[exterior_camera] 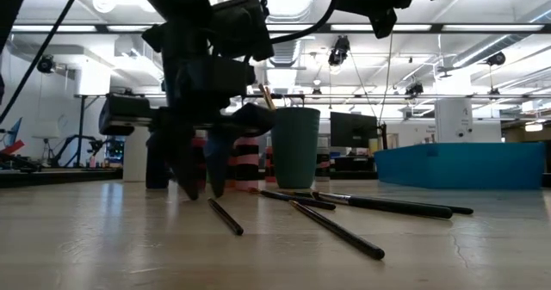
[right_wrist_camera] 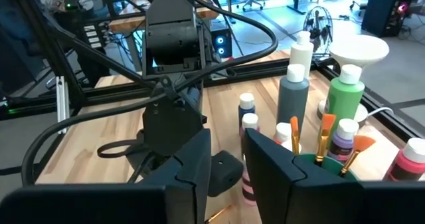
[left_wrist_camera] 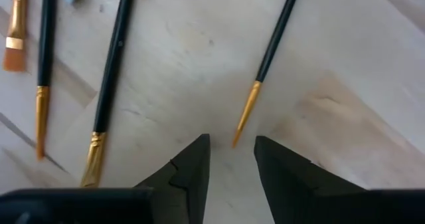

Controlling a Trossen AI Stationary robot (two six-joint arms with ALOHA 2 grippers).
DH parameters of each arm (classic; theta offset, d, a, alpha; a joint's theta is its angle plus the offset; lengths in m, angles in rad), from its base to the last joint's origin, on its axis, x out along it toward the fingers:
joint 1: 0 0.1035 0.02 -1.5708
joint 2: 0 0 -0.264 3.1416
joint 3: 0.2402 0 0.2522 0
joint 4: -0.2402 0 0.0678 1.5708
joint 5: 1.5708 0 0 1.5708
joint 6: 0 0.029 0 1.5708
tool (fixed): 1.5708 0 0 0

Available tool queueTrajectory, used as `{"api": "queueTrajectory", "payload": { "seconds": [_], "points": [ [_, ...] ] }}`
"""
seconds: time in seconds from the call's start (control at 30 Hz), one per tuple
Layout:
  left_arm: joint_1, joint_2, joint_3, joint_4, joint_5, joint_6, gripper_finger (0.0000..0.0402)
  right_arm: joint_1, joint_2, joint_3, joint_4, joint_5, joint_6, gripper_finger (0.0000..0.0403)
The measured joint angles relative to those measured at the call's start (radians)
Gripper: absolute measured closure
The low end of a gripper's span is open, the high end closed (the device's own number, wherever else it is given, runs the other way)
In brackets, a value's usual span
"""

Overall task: Pick & Place Paint Supplies
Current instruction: Put the gold paint brush into the green cup

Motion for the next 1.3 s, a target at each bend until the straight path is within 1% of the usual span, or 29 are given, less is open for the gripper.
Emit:
{"api": "queueTrajectory", "payload": {
  "seconds": [0.1,0.3,0.4,0.53,0.77,0.9,1.3],
  "points": [
    [0.000,0.000,-0.001,-0.003,0.020,-0.002,0.0271,0.000,0.000,0.000,0.000,0.000,-0.006,0.0330],
    [-0.001,0.000,-0.002,0.000,0.021,-0.007,0.0275,0.000,0.000,0.000,0.000,0.000,-0.013,0.0353],
    [-0.002,0.000,-0.002,0.001,0.014,-0.012,0.0285,0.000,0.000,0.000,0.000,0.000,-0.013,0.0360],
    [-0.003,0.000,-0.003,0.000,0.012,-0.019,0.0308,0.000,0.000,0.000,0.000,0.000,-0.014,0.0365],
    [-0.003,0.001,-0.004,0.017,0.004,-0.040,0.0360,0.000,0.000,0.000,0.000,-0.001,-0.014,0.0354],
    [-0.003,0.001,-0.004,0.027,-0.023,-0.044,0.0393,0.000,0.000,0.000,0.000,-0.001,-0.014,0.0345],
    [-0.004,-0.013,-0.004,0.019,-0.060,-0.039,0.0399,0.000,0.000,0.000,0.000,-0.001,-0.014,0.0323]
  ]
}}
